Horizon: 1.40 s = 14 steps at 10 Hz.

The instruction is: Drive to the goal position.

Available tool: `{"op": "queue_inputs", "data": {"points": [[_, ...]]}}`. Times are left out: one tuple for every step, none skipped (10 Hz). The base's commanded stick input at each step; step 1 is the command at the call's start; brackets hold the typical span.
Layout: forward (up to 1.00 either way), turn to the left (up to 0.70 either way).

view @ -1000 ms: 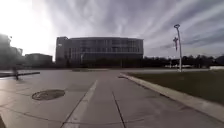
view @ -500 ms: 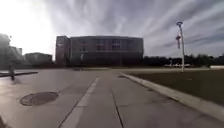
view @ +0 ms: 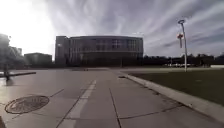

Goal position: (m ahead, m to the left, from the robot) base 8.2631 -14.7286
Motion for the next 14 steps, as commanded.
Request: {"op": "queue_inputs", "data": {"points": [[0.70, 0.00], [0.70, 0.00], [0.70, 0.00], [0.70, 0.19], [0.70, 0.35], [0.70, 0.35], [0.70, 0.00], [0.70, 0.00], [0.70, 0.00], [0.70, 0.00], [0.70, 0.00], [0.70, 0.00], [0.70, 0.00], [0.70, 0.00]]}}
